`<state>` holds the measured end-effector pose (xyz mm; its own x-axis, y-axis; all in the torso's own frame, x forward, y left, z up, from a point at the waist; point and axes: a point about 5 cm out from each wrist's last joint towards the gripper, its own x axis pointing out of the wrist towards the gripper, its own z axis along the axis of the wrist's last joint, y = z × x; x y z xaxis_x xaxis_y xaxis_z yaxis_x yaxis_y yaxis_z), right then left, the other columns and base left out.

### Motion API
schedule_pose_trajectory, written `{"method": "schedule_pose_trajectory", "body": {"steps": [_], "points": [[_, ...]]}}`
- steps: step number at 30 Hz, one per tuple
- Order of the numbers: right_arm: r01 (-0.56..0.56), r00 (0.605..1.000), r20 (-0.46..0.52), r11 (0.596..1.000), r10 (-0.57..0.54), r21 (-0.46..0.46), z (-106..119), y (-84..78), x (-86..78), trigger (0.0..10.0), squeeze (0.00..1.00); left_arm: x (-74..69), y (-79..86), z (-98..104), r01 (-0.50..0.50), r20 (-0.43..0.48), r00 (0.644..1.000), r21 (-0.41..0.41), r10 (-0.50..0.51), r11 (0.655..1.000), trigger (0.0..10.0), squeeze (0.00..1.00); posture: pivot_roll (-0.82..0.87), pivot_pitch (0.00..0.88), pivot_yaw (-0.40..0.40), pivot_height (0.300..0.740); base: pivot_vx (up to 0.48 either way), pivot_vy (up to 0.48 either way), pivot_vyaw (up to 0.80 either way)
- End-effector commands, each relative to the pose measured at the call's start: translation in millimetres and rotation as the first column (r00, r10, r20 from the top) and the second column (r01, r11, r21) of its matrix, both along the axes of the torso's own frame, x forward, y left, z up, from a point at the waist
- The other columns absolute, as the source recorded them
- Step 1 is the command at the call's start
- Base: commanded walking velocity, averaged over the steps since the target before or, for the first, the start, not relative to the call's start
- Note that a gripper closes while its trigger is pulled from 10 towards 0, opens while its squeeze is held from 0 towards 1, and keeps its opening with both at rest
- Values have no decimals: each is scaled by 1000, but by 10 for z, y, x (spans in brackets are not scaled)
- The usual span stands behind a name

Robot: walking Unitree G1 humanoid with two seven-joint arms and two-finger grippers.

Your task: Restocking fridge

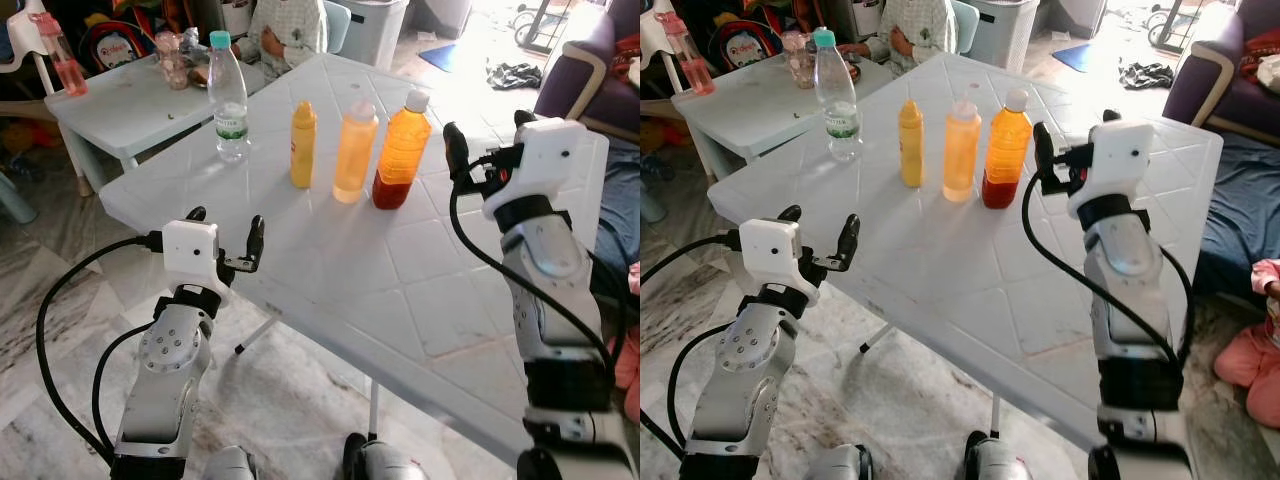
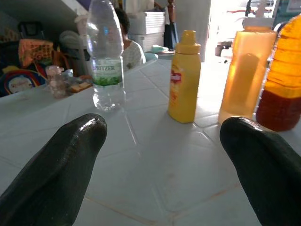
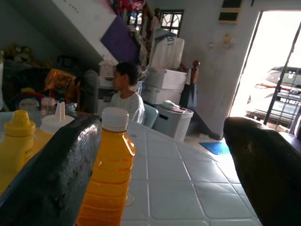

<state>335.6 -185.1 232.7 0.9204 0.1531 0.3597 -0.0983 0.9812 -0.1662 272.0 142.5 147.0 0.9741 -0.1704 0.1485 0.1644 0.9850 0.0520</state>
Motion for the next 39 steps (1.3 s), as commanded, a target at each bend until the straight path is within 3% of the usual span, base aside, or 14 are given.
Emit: {"method": "schedule_pose_trajectory", "body": {"steps": [1,19,28,36,37,38,39], "points": [[-19,1000,0,1000,19,-14,10,4,34,10000,0,-25,4,27,2,6,1000,9,-2,1000,10000,0,96,141,-21,740,0,0,0],[-25,998,49,999,27,-45,159,-57,277,10000,0,-100,63,57,6,-18,1000,41,-5,999,10000,0,136,194,14,740,0,0,0],[-56,997,58,997,59,-54,251,-12,390,10000,0,-122,89,76,4,-24,1000,53,-3,999,10000,0,153,209,19,740,0,0,0],[-40,998,57,999,41,-20,305,-15,490,10000,0,-151,105,80,3,-36,999,62,-1,998,10000,0,166,218,24,740,0,0,0],[-38,997,59,999,39,-18,315,-9,501,2157,0,-153,107,82,5,-37,999,64,-2,998,10000,0,168,220,27,740,0,0,0],[-39,997,61,999,40,-19,321,-3,505,0,0,-153,108,84,5,-37,999,65,-3,998,10000,0,168,221,28,740,0,0,0],[-38,997,62,999,39,-18,327,3,512,0,0,-150,110,85,6,-38,999,66,-3,998,10000,0,168,222,30,740,0,0,0]]}}
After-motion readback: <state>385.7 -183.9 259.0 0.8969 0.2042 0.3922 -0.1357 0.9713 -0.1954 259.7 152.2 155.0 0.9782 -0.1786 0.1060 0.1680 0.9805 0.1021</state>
